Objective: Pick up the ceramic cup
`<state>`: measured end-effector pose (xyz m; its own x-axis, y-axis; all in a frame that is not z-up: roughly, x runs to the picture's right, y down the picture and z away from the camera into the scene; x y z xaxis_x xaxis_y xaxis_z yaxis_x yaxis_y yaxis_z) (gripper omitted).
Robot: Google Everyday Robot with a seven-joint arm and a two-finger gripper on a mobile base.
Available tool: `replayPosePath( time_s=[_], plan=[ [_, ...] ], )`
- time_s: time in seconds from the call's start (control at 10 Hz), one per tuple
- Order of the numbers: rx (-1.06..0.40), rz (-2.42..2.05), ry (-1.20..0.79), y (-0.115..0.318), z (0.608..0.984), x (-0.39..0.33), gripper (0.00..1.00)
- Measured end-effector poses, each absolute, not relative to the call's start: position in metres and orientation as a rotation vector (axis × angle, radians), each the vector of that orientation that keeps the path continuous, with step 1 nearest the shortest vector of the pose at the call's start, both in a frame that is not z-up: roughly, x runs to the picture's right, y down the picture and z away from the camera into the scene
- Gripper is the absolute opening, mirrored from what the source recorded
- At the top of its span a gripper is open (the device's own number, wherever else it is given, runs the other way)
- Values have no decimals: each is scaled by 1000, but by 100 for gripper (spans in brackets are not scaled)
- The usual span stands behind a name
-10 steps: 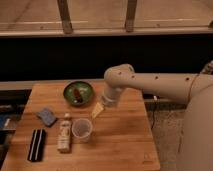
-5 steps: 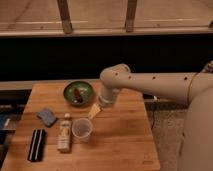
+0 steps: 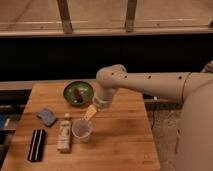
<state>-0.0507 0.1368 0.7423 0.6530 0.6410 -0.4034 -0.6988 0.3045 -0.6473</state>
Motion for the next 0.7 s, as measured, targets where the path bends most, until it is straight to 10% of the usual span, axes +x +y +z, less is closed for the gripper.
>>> replayPosePath(
  time_s=[0.7],
  plan=[
    [-1003, 848, 63, 174, 768, -79, 78]
  ],
)
